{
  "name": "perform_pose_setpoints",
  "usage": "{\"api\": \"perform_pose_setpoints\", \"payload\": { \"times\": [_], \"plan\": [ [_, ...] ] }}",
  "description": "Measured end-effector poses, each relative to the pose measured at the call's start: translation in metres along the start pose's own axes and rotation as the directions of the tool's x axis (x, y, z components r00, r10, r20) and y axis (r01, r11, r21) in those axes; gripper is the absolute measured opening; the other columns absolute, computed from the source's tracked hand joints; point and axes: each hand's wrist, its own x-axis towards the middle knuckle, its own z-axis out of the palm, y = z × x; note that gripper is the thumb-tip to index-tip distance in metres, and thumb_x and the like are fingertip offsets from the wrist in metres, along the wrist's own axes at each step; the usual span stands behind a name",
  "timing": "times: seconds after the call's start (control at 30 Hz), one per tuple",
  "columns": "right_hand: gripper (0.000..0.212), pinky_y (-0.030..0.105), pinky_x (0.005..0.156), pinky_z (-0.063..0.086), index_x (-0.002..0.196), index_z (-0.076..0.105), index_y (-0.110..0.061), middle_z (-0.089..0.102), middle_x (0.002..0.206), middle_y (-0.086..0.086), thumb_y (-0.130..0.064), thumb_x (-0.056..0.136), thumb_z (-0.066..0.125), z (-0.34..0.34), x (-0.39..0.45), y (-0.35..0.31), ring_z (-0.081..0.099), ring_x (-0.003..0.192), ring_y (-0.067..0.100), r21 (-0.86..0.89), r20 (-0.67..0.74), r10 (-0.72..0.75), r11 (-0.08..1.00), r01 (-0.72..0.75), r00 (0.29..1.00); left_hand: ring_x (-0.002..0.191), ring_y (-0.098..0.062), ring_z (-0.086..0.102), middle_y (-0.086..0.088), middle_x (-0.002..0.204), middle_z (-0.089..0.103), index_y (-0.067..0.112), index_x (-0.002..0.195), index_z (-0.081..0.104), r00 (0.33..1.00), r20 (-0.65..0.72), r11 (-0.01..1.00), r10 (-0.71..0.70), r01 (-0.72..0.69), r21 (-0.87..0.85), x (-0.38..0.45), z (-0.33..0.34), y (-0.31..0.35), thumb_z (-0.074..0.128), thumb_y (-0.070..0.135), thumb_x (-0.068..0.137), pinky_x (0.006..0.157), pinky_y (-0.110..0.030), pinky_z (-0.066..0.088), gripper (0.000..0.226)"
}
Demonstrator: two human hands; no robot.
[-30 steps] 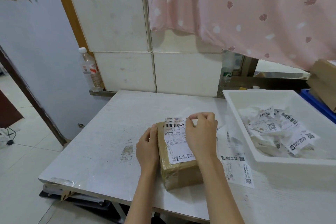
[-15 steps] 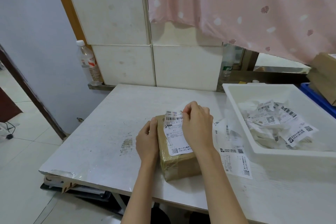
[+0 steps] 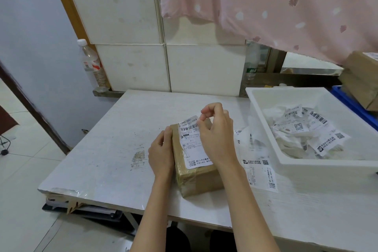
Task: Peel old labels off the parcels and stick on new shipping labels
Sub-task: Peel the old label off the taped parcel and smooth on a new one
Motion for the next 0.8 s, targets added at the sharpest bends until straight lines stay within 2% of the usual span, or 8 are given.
{"api": "perform_pose_setpoints", "payload": {
  "times": [0.1,0.2,0.27,0.37,0.5,0.6,0.73,0.8],
  "plan": [
    [0.028,0.032,0.091,0.036,0.103,0.051,-0.021,0.054,0.089,-0.016,-0.017,0.081,0.068,0.001,0.0,0.001,0.037,0.098,0.004,-0.093,-0.075,0.027,0.995,-0.034,0.997,0.066,-0.004,0.055,0.012,0.064,0.063,0.027,0.066,0.062,1.0,0.001,1.0,-0.008,0.008,0.001,0.0,0.0,0.0,0.044,0.045,0.101,0.063,-0.026,0.039,0.043],
    [0.045,0.031,0.088,0.033,0.101,0.049,-0.022,0.044,0.105,-0.013,-0.045,0.072,0.075,0.001,-0.001,0.003,0.04,0.106,0.013,-0.34,-0.122,0.109,0.929,-0.145,0.987,0.062,-0.011,0.053,0.005,0.061,0.063,0.017,0.069,0.063,1.0,0.016,1.0,-0.002,0.002,-0.004,0.001,0.0,-0.002,0.044,0.048,0.1,0.062,-0.03,0.038,0.048],
    [0.039,0.031,0.087,0.032,0.097,0.05,-0.023,0.046,0.111,-0.008,-0.045,0.074,0.072,-0.001,-0.002,0.007,0.041,0.112,0.02,-0.433,-0.105,0.165,0.88,-0.194,0.981,0.061,-0.013,0.052,0.003,0.061,0.062,0.014,0.069,0.062,1.0,0.009,1.0,0.001,-0.001,-0.011,0.0,0.0,-0.001,0.044,0.048,0.1,0.061,-0.031,0.037,0.049],
    [0.006,0.029,0.087,0.033,0.086,0.06,-0.022,0.051,0.113,-0.006,-0.026,0.083,0.063,0.001,-0.003,0.012,0.041,0.114,0.021,-0.441,-0.08,0.163,0.879,-0.182,0.983,0.061,-0.01,0.053,0.006,0.061,0.063,0.02,0.066,0.063,1.0,0.009,1.0,0.001,-0.001,-0.008,-0.001,-0.001,0.0,0.045,0.047,0.1,0.061,-0.031,0.037,0.047],
    [0.008,0.028,0.089,0.036,0.078,0.067,-0.014,0.055,0.108,-0.006,-0.014,0.085,0.064,0.003,-0.001,0.014,0.041,0.109,0.017,-0.334,-0.087,0.046,0.94,-0.073,0.995,0.06,-0.012,0.052,0.005,0.058,0.061,0.019,0.063,0.059,1.0,0.005,1.0,-0.002,0.002,-0.006,0.0,0.0,-0.001,0.044,0.049,0.1,0.061,-0.032,0.035,0.05],
    [0.013,0.023,0.083,0.024,0.072,0.063,-0.02,0.053,0.104,-0.012,-0.018,0.083,0.069,0.001,-0.002,0.01,0.042,0.105,0.012,-0.318,-0.082,-0.036,0.948,0.008,0.996,0.059,-0.012,0.051,0.007,0.056,0.059,0.02,0.061,0.057,1.0,-0.001,1.0,-0.002,0.002,-0.005,0.0,0.0,-0.002,0.044,0.049,0.1,0.06,-0.032,0.034,0.05],
    [0.012,0.026,0.077,0.024,0.071,0.062,-0.024,0.047,0.092,-0.014,-0.022,0.079,0.07,0.0,-0.003,0.005,0.041,0.092,0.012,-0.296,-0.179,-0.026,0.955,-0.028,0.984,0.058,-0.013,0.05,0.006,0.055,0.058,0.021,0.059,0.055,1.0,0.003,1.0,0.0,0.0,-0.015,0.0,0.0,-0.004,0.044,0.05,0.1,0.061,-0.033,0.034,0.051],
    [0.009,0.028,0.076,0.025,0.076,0.059,-0.027,0.046,0.08,-0.015,-0.026,0.078,0.067,-0.002,-0.004,0.004,0.039,0.088,0.013,-0.306,-0.127,0.023,0.95,-0.062,0.992,0.059,-0.014,0.051,0.005,0.057,0.06,0.018,0.062,0.058,1.0,0.0,1.0,0.003,-0.003,-0.019,0.001,0.0,-0.004,0.045,0.05,0.1,0.061,-0.033,0.036,0.051]
  ]
}}
